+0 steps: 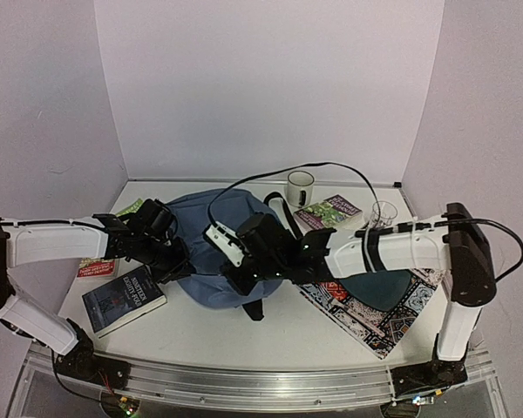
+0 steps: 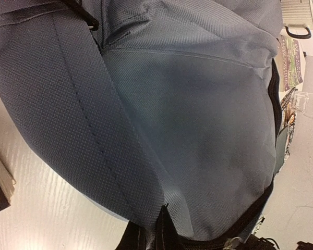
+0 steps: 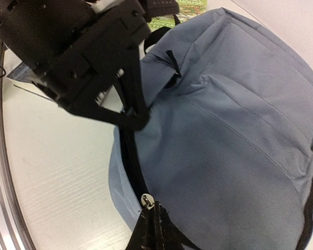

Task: Pack the student bag
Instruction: Unzip the largest pocket of the student bag.

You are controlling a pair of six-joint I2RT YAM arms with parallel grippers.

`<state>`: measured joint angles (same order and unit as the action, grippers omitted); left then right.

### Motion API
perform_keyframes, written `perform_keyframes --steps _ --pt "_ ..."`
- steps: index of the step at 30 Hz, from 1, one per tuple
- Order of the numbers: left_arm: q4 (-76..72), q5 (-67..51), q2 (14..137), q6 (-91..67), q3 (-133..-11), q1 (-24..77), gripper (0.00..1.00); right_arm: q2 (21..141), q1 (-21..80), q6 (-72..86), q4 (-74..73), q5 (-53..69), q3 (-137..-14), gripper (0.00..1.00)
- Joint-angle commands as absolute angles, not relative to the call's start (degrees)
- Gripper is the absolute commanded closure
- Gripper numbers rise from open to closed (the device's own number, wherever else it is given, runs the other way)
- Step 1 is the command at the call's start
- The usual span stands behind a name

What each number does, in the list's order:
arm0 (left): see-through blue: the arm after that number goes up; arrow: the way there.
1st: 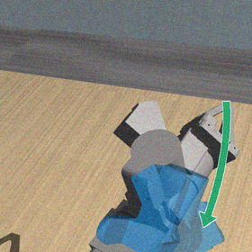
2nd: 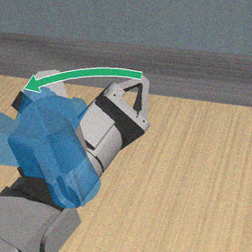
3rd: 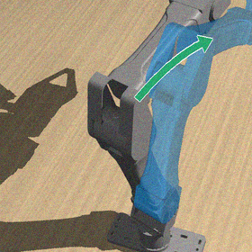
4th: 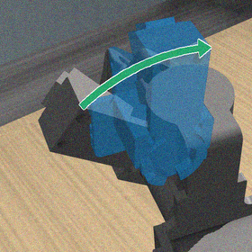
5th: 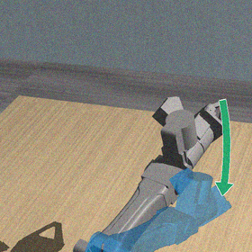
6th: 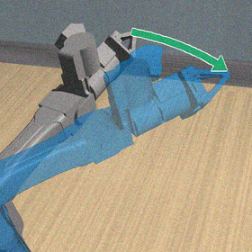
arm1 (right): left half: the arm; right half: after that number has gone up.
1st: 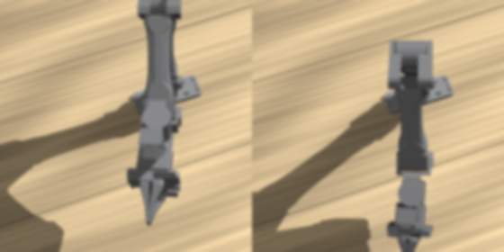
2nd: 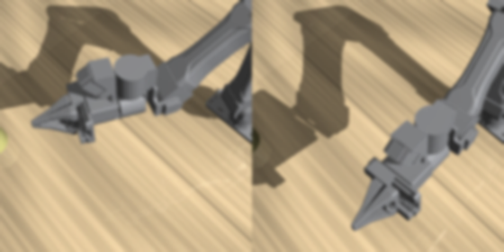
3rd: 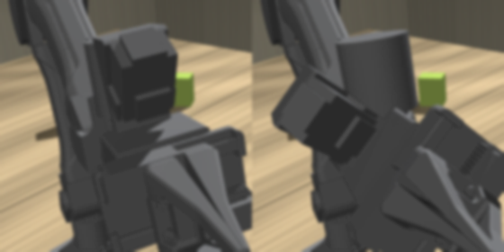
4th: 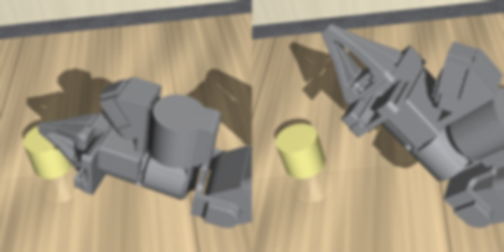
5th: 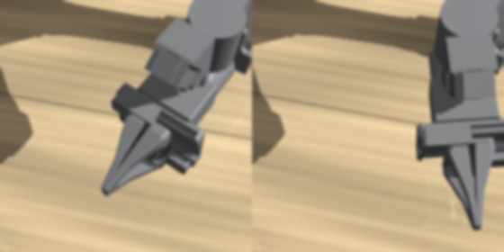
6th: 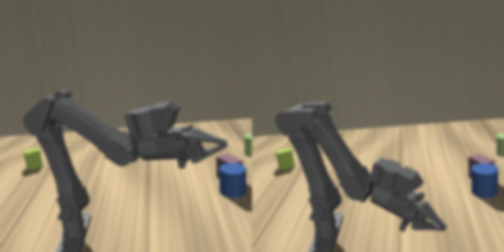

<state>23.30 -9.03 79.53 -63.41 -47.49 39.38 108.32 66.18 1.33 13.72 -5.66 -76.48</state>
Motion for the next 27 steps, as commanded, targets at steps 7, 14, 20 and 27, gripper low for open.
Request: perform_keyframes --steps 7,14,20,27 --pt "33.8 2.1 75.9 -52.2 -47.7 36.2 1.0 91.2 61.0 1.8 11.8 -18.5 -62.2 1.0" --pt "38.2 11.3 74.2 -40.9 -47.6 31.8 1.0 89.6 58.4 2.6 9.9 -15.7 -60.5 1.0" --pt "35.2 12.0 73.7 -31.5 -50.6 31.0 0.9 96.6 59.1 4.0 9.9 -0.8 -69.9 1.0" --pt "26.7 0.5 64.6 -18.7 -52.3 31.8 0.55 101.2 60.2 5.1 10.3 4.1 -76.3 1.0"
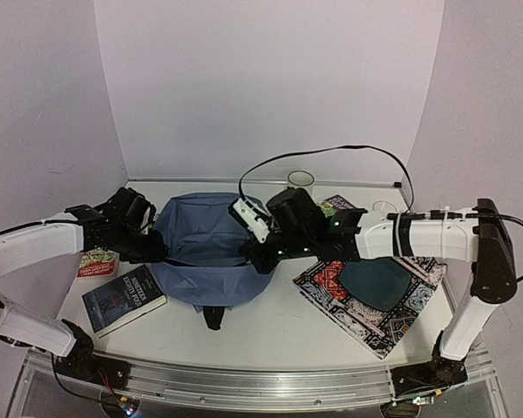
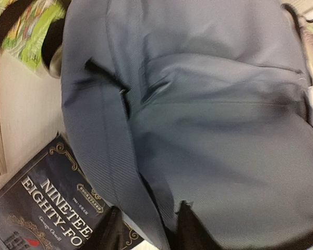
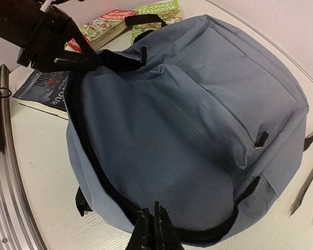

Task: Pack the student bag
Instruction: Hold the largest pocket of the student bag.

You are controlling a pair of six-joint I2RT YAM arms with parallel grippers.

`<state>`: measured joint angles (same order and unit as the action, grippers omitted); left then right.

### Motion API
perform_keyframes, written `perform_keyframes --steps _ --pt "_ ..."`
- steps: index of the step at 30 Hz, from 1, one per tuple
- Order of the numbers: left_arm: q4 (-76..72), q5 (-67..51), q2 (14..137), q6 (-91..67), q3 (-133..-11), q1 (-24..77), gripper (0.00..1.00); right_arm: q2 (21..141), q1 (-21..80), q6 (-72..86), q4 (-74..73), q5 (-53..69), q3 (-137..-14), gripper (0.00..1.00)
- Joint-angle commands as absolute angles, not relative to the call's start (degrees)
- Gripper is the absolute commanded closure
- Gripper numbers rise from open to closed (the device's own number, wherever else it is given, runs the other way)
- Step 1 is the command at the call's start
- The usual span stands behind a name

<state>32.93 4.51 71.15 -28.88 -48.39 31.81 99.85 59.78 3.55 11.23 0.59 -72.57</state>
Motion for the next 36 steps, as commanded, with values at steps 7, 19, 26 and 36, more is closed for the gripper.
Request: perform_keyframes --steps 7,19,26,36 --pt "22.9 -14.1 63.5 -8.0 -54.1 36.1 0.33 102.5 60.1 6.0 10.3 4.0 -78.2 1.0" --pt "11.4 -21.3 74.0 2.8 -52.3 43.9 0.28 102.7 60.1 8.8 10.4 2.8 -78.3 1.0" --pt "6.8 -21.2 79.8 5.6 -52.7 47.5 0.29 102.3 60.0 10.9 10.5 2.3 -77.5 1.0" --pt "-3.0 -17.7 81.5 2.7 -48.7 48.5 0.36 100.7 59.1 13.5 10.9 1.6 -76.5 1.0"
